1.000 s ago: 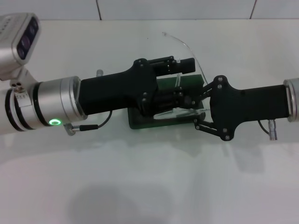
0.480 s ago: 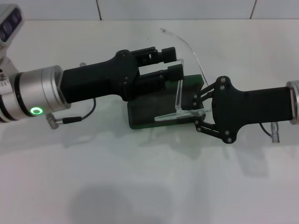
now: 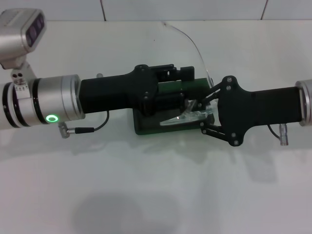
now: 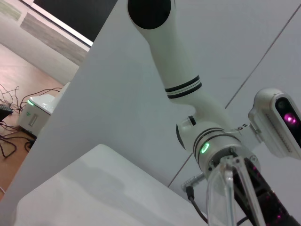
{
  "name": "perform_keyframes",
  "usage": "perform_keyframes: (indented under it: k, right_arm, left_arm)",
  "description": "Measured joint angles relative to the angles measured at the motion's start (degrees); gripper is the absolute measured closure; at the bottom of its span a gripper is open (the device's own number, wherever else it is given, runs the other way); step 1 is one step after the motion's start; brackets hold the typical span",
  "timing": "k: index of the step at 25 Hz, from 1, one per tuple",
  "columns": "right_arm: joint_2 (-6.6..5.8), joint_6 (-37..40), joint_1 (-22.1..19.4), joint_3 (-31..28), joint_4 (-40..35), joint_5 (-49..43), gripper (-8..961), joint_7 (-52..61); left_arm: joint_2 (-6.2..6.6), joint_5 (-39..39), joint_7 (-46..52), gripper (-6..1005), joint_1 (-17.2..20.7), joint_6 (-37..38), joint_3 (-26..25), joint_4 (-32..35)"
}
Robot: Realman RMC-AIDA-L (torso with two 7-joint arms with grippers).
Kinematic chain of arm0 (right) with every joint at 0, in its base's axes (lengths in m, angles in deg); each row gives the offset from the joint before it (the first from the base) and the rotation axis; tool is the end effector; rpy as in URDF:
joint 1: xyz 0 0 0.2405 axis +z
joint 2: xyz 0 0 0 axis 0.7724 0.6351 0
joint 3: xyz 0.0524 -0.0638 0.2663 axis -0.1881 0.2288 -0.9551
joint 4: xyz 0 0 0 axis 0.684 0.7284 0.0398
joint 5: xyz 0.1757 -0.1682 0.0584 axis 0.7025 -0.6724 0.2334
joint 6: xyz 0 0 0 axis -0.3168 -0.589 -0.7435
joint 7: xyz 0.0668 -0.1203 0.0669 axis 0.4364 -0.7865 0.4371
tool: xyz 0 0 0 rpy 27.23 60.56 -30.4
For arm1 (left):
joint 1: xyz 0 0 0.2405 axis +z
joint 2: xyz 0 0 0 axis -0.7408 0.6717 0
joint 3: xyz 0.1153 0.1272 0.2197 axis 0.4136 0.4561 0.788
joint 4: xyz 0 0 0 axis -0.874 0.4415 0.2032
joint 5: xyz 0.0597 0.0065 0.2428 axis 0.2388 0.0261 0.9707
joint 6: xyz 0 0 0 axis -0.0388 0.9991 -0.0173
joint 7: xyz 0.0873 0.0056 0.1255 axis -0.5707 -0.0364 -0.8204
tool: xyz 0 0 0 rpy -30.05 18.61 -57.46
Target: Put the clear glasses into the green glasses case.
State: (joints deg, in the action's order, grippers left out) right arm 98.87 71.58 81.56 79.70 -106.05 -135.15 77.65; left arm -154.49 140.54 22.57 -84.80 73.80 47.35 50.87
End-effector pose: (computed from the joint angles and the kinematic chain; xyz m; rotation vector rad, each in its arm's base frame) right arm 0.1935 0.3736 -0.0339 -2.6640 -0.9044 0.8018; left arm -0.2161 0.3711 -0.0584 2.7865 0.5787 1.2359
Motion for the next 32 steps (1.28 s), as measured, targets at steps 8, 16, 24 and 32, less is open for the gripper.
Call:
perform_keyframes:
  k: [8, 16, 24, 32]
  right_arm:
    - [-0.13, -0.09, 0.10, 0.00, 0.05, -0.19, 831, -0.04]
    - [-0.52, 3.11, -0.60, -0.06, -0.23, -1.15, 831, -1.26]
    - [-0.24, 12.54, -0.56, -0.28, -1.87, 0.93, 830, -1.30]
    - [0.01, 11.96, 6.10, 7.53, 8.34, 7.76, 831, 2.00]
  left_arm:
    - [0.26, -0.61, 0.33, 381, -0.15, 0.03, -0.92, -0.01]
    - [0.95, -1.44, 0.09, 379, 2.38, -0.39, -5.42, 0.50]
    - [0.75, 1.76, -0.09, 377, 3.12, -9.45, -5.82, 0.20]
    - [-3.20, -1.05, -10.82, 375, 2.21, -9.42, -6.43, 0.64]
